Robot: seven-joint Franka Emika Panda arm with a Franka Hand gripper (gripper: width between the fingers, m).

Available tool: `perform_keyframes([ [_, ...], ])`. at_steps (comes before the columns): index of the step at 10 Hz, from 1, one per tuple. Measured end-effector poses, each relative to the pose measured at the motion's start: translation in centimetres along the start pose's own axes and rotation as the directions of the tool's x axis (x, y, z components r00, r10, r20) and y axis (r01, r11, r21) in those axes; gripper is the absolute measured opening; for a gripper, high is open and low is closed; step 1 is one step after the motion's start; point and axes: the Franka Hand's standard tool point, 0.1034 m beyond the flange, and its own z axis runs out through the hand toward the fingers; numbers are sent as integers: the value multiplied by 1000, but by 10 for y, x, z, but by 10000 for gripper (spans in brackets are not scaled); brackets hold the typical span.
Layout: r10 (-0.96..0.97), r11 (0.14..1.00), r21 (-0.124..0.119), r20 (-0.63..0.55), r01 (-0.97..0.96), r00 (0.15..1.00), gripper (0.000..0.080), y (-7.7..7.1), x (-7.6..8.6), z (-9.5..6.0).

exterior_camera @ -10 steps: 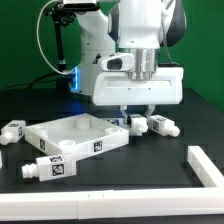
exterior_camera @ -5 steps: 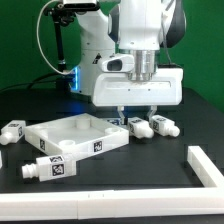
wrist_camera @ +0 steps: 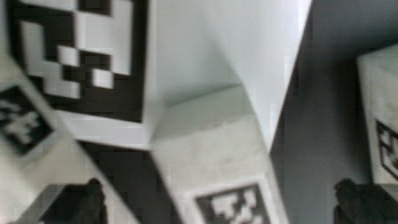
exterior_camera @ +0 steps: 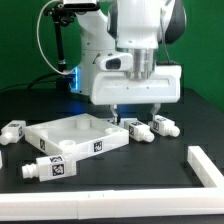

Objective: Assemble one leg

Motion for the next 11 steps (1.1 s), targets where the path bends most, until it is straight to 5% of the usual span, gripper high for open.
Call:
perform_keyframes([
  [2, 16, 999, 43, 27, -17, 1000, 649, 4, 6, -37],
  [3, 11, 998, 55, 24, -12, 1000, 649, 18, 17, -54],
  [4, -26, 998, 66, 8, 25, 1000, 649, 39, 26, -54],
  [8, -176, 983, 46, -57, 179, 983, 649, 103, 60, -65],
  [11, -163, 985, 46, -57, 166, 985, 649, 105, 61, -63],
])
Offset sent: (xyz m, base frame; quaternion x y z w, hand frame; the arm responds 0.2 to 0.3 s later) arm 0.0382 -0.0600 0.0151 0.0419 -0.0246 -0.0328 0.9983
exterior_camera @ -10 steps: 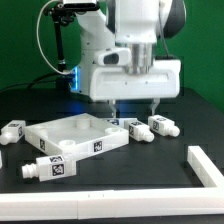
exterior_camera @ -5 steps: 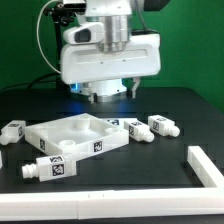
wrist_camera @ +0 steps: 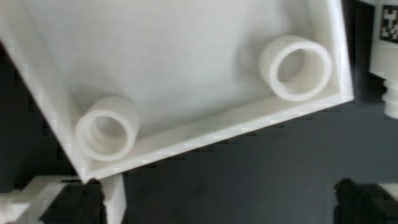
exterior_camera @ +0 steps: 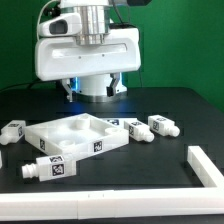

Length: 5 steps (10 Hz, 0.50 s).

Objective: Assemble one leg

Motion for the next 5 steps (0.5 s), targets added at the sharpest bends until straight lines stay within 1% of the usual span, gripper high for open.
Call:
perform_keyframes([
  [3, 0, 1000, 0, 3, 0, 1000, 649, 1, -1, 1],
  [4, -87, 996, -10, 6, 87, 996, 649, 14, -9, 6],
  [5, -138, 990, -15, 15, 138, 990, 649, 37, -19, 8],
])
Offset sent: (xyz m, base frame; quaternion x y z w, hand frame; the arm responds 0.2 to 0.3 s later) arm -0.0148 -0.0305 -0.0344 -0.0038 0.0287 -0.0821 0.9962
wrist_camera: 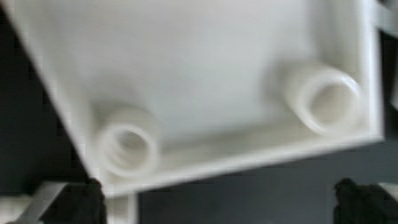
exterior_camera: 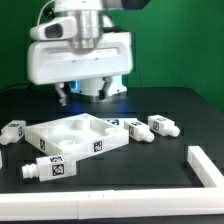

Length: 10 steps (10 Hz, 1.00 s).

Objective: Assemble one leg

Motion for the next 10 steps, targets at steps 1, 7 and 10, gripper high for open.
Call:
perform_keyframes([
  [1, -73, 997, -10, 3, 73, 997, 649, 26, -10, 0],
  [7, -112, 993, -21, 13, 112, 994, 649, 57, -23, 5],
  [10, -172, 984, -31, 41, 173, 984, 649, 79, -38, 20],
])
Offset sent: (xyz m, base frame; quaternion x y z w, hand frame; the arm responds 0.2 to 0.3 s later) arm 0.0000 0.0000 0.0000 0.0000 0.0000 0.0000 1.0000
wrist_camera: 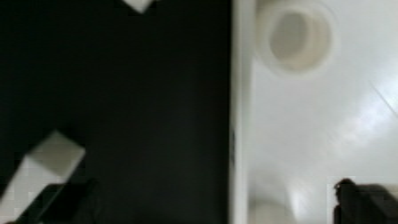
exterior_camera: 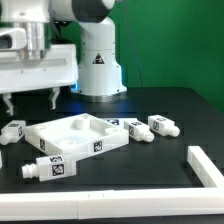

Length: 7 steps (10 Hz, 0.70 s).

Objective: Assemble one leg

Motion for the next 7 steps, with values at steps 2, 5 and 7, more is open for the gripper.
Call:
perform_keyframes([
  [2, 53, 999, 10, 10, -53, 999, 649, -10, 15, 9],
  [5, 43, 999, -12, 47, -42, 998, 649, -14, 9, 48],
  [7, 71, 997, 4, 71, -71, 995, 649, -20, 6, 61],
])
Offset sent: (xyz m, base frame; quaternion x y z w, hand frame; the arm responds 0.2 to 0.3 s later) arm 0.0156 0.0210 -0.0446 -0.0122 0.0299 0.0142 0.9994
